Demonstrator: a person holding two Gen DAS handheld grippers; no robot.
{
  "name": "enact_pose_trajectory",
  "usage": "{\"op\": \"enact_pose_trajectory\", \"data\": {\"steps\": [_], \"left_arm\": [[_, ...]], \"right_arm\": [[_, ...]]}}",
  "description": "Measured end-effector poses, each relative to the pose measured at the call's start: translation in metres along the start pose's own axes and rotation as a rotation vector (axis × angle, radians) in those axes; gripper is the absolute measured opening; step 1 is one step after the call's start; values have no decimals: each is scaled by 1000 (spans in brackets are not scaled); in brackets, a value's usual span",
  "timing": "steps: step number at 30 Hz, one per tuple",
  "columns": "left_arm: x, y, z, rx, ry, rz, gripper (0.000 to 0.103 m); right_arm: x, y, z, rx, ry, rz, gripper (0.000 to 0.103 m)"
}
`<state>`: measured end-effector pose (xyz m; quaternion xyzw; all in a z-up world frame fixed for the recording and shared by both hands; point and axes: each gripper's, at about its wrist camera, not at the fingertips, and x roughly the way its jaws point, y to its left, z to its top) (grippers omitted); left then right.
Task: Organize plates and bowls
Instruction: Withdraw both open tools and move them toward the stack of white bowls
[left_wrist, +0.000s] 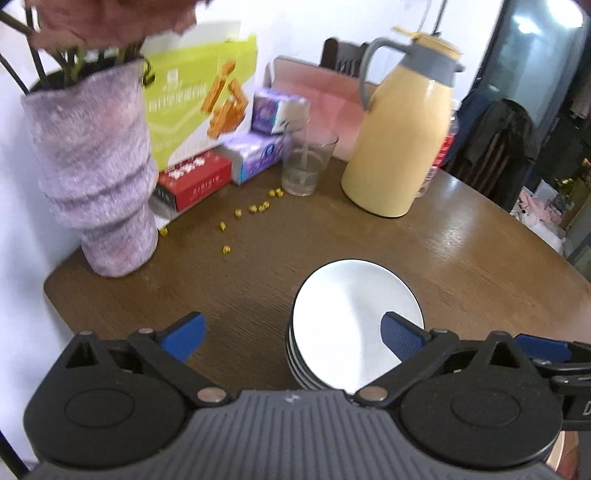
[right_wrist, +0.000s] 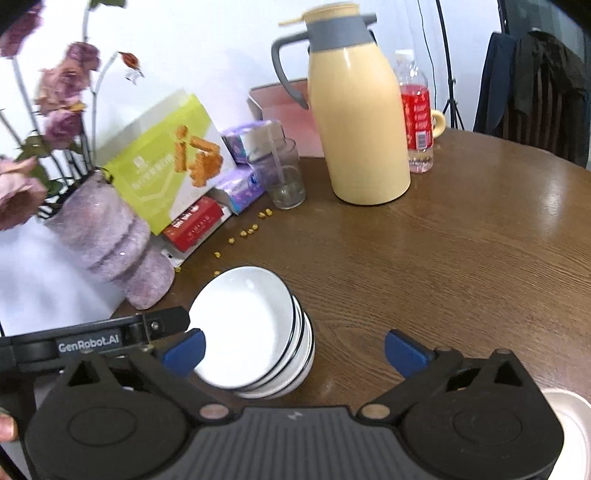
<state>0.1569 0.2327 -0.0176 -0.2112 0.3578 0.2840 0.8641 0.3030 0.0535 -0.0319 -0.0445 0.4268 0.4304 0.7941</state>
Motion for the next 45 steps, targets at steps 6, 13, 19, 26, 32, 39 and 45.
{"op": "enact_pose_trajectory", "data": {"steps": [6,13,19,26,32,39,45], "left_arm": [[-19,-2,-16,54,-40,-21,103],[-44,-7,-35,80,-91,-24,103],[-63,-12,-50,53,-105,30,103],[-80,-18,-59,57,-103,66,103],[-67,-9,-49,72,-75,47,103],[-29,7,-20,155,7,-10,103],[6,23,-2,204,76,-36,103]], "right_arm": [[-35,1,-29,18,-100,-31,103],[-74,4,-60,-64,-213,-84,103],[-93,8,-72,-160,-246,-164,103],[-116,2,-85,-127,-276,-151,103],[-109,0,-81,-55,-262,-128,103],[-65,4,-53,101,-178,-125,103],[-22,11,-33,174,-67,-176,103]]}}
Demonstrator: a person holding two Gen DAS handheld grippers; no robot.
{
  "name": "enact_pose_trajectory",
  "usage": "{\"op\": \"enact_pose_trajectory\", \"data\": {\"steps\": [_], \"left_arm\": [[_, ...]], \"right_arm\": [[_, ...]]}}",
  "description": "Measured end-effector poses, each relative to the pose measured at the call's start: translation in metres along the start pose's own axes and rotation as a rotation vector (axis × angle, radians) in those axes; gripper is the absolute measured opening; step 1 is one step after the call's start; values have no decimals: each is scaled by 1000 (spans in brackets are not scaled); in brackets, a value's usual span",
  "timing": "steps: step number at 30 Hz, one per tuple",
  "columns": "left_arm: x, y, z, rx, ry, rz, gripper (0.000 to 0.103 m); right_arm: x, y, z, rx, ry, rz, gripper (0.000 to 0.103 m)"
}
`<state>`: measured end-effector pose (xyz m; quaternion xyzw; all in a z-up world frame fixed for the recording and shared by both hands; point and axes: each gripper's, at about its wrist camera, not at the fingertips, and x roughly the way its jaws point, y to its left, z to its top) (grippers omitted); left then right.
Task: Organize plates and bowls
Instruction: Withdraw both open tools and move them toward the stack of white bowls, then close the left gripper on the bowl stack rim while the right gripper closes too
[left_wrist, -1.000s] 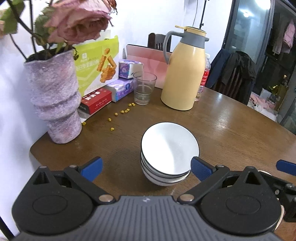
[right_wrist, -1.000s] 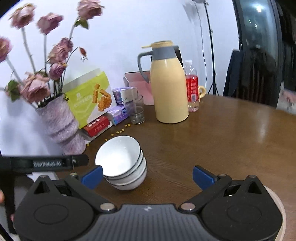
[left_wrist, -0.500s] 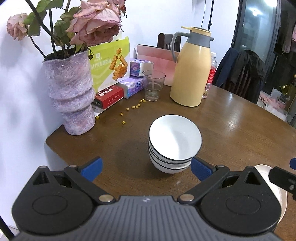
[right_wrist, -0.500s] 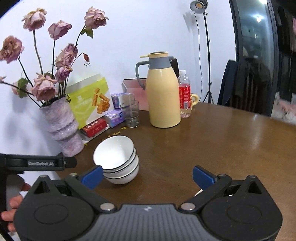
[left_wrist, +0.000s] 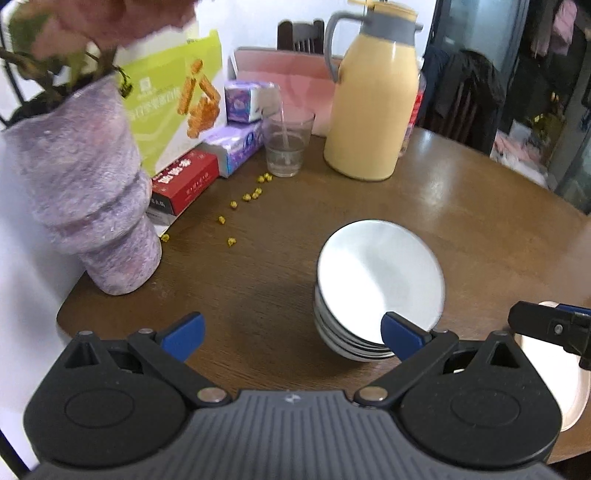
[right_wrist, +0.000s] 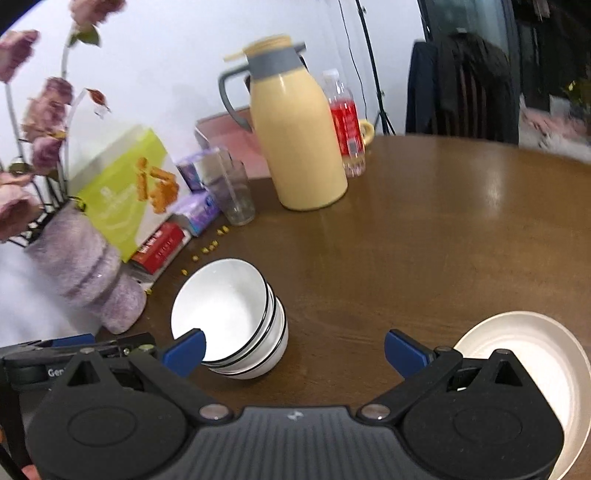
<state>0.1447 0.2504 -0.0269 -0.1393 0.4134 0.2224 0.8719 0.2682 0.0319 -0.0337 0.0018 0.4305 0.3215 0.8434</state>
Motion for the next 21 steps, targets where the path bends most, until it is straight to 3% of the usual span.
{"op": "enact_pose_trajectory", "data": {"steps": [6,21], "left_arm": [[21,11,14,20,52,-31,103],[55,20,43,10,135,-86,103]], "right_arm": [[31,6,7,85,128,-30,103],[73,18,24,167,228,-55,99]]}}
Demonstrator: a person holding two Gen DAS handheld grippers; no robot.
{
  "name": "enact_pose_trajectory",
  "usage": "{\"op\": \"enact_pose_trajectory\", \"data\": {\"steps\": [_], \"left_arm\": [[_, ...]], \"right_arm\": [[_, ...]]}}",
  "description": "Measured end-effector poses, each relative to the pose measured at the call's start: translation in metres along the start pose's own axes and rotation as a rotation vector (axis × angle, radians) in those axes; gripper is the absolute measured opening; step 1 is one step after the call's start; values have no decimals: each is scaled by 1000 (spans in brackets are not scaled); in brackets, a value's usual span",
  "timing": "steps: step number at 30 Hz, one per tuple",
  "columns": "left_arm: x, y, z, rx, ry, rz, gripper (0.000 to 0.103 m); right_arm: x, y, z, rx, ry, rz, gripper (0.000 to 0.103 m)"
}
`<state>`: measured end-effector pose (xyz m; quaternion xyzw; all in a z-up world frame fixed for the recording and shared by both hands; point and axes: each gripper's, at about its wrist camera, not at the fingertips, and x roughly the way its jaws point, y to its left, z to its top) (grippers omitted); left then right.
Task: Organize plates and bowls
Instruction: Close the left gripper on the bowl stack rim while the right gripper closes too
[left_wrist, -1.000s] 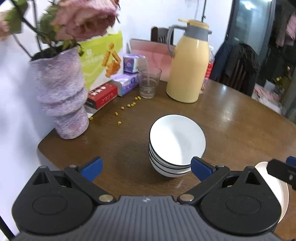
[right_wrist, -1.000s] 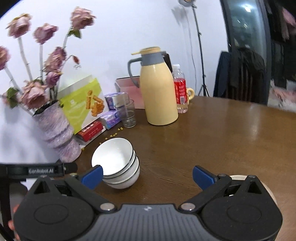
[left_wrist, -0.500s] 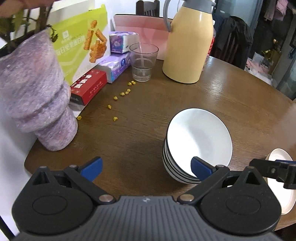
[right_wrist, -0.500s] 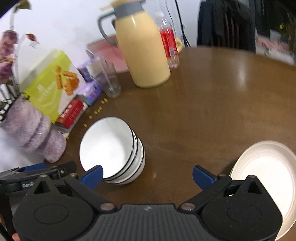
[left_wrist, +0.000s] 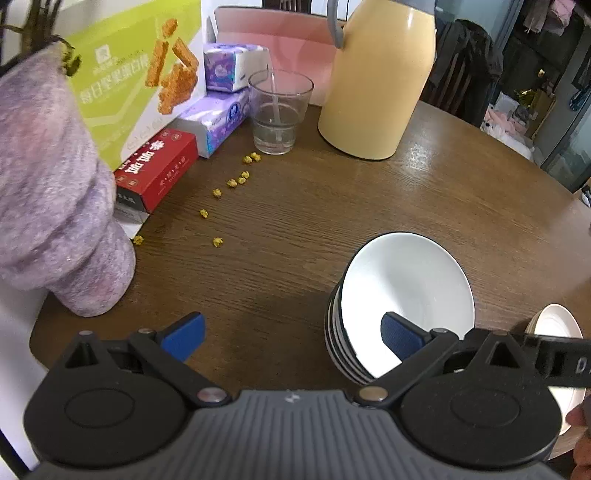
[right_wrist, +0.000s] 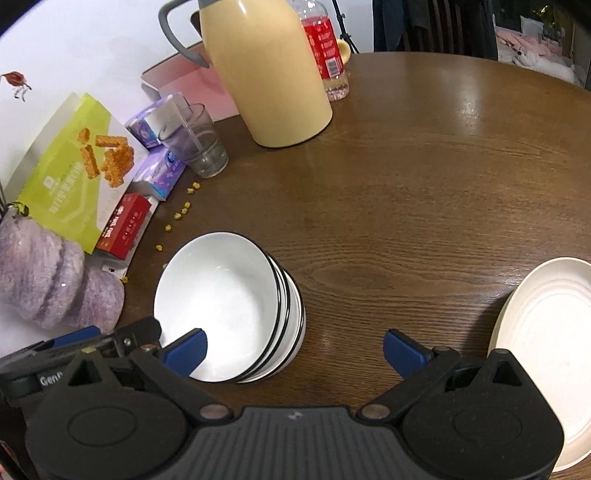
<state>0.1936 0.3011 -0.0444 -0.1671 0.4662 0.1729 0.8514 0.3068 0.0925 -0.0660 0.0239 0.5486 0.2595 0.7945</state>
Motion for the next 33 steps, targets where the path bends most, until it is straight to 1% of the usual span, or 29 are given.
{"op": "enact_pose_trajectory", "data": {"steps": [5,9,12,14,18,21,23,25,27,29,31,33], "left_arm": [[13,-2,8,-4,26,-15,103],[23,-4,8,1,51,-12,103],[31,-2,8,-3,73,-17,103],[36,-1,9,-5,83,-22,103],[47,2,14,-27,112,-45,102],[55,4,16,-40,131,-63,101],[60,4,17,-46,142,-77,100],[65,4,18,-51,154,-88,98],[71,5,19,-56,169,-103,91],[76,5,20,-61,183,-121,89],[80,5,20,-66,192,-143,85],[84,6,20,-72,204,-162,82]], "right_arm": [[12,2,6,7,25,4,95],[21,0,9,22,43,13,90],[28,-3,11,39,56,15,89],[33,-5,12,51,64,23,86],[40,-9,13,70,78,35,84],[46,-11,13,85,87,57,79],[50,-15,12,102,96,71,79],[53,-18,11,116,101,82,75],[56,-21,10,133,103,109,74],[60,-23,10,145,105,131,70],[63,-24,10,159,110,153,64],[66,-26,9,174,117,172,61]]}}
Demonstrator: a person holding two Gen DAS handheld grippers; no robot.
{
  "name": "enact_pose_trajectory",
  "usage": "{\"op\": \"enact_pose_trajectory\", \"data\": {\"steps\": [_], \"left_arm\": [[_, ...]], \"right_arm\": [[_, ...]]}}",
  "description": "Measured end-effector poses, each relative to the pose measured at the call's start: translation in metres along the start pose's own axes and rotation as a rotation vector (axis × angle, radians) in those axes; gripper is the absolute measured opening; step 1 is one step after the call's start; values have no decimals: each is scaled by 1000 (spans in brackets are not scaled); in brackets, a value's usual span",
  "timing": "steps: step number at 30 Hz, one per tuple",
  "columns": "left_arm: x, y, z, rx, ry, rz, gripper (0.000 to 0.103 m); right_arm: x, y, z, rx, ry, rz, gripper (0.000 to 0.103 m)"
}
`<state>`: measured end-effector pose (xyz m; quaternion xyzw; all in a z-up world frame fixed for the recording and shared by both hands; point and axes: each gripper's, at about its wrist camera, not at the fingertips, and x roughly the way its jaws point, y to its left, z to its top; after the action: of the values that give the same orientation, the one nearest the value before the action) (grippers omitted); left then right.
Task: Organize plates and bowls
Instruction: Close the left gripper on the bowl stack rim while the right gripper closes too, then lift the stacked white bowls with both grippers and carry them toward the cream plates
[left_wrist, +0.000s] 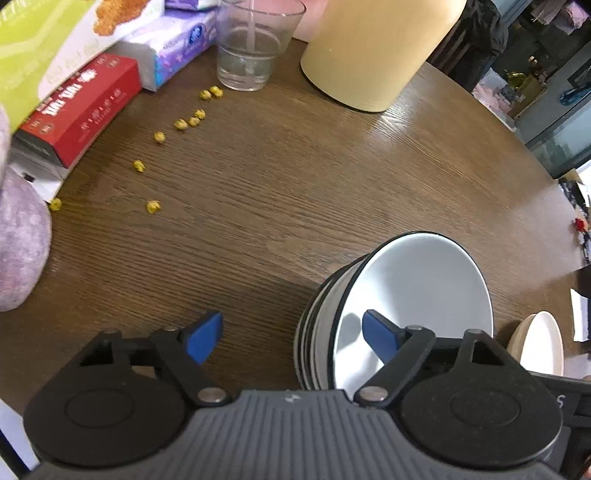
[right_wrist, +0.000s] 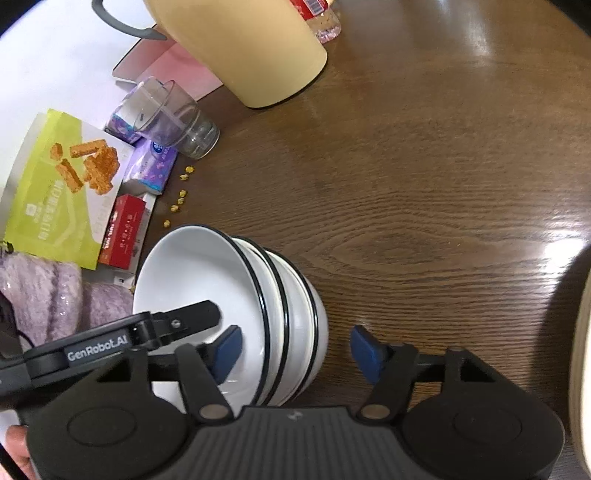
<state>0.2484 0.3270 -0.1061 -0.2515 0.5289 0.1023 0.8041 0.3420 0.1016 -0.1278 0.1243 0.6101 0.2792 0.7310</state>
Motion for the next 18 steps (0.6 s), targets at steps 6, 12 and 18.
{"op": "enact_pose_trajectory", "data": {"steps": [6,12,18], "left_arm": [[8,2,3,-13,22,-49,81],[12,4,5,-24,41,-103,77],[15,7,6,-30,47,-172,65]], "right_arm": [[5,-4,-1,36,9,44,51],[10,-10,-2,74,12,68,47],[10,-17,-4,101,1,94,47]]}}
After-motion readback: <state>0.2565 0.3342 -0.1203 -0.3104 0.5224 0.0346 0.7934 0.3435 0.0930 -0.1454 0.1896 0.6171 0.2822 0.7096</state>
